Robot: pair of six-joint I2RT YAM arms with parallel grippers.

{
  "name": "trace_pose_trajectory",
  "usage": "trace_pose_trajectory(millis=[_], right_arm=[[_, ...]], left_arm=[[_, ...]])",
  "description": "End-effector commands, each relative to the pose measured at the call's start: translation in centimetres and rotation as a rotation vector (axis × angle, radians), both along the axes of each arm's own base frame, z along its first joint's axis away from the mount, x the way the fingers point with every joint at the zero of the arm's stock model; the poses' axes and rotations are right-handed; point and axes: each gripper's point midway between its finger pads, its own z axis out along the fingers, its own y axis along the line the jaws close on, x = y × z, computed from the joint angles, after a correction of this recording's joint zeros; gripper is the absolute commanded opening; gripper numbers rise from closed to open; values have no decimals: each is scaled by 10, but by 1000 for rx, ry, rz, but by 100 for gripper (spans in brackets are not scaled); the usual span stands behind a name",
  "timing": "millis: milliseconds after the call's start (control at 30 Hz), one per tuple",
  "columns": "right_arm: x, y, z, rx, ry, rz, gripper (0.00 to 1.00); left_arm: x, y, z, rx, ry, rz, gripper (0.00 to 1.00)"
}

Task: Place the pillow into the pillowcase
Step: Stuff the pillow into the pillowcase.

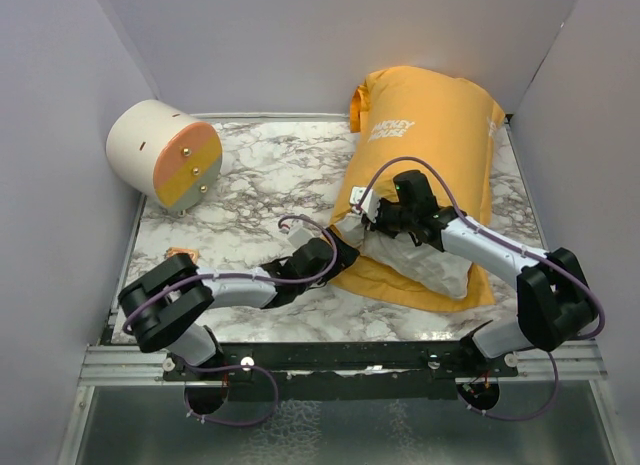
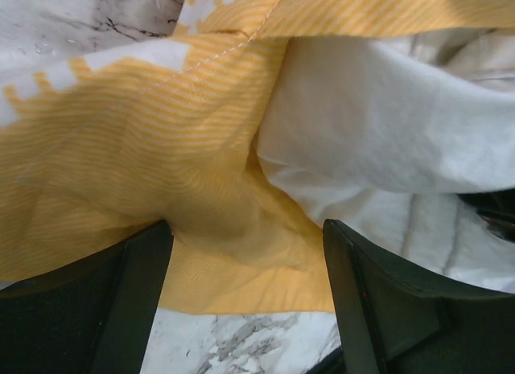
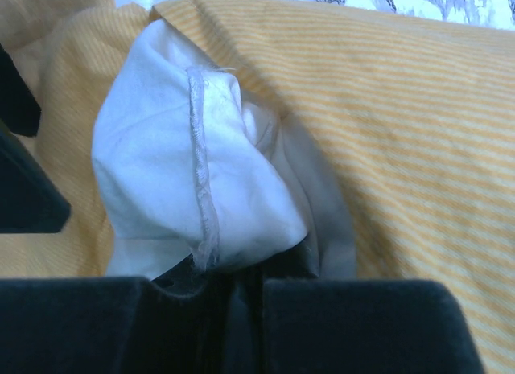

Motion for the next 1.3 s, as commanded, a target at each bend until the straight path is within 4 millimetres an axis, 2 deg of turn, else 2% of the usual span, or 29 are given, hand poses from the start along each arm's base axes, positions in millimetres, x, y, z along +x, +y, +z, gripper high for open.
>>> trace_pose_trajectory(millis=[0,100,200,267,300,400,600,767,833,967,1167,1267], right_arm=[[-2,-17,-8,-29,32,-60,7],[-2,-17,-3,-21,24,-65,8],[-4,-16,2,-16,19,-51,8],[-9,-15,6,-16,25,-28,9],[-12,-15,9,-14,27,-12,9],[-21,-14,20,-2,21,25,9],[-24,-23,40,-7,-26,13,11],[-29,-26,48,-19,-17,21,13],[-40,-25,54,-20,0,68,19],[-76,-21,75,4,48,216,40],[-135,-6,114,123,118,477,63],[-144,6,116,212,157,529,68]], left_arm=[[12,-3,-20,2,71,163,72],[18,2,-31,61,61,199,63],[24,2,-43,121,47,205,47],[29,-2,-42,127,25,203,44],[32,-3,-39,129,10,204,44],[38,-4,-46,140,-14,209,45],[48,-18,-48,55,-43,210,59],[54,-36,-38,-24,-93,175,54],[57,-37,-36,-20,-109,178,49],[60,-36,-25,-41,-200,154,1],[52,-40,-2,-71,-324,58,0],[45,-42,6,-75,-367,7,0]])
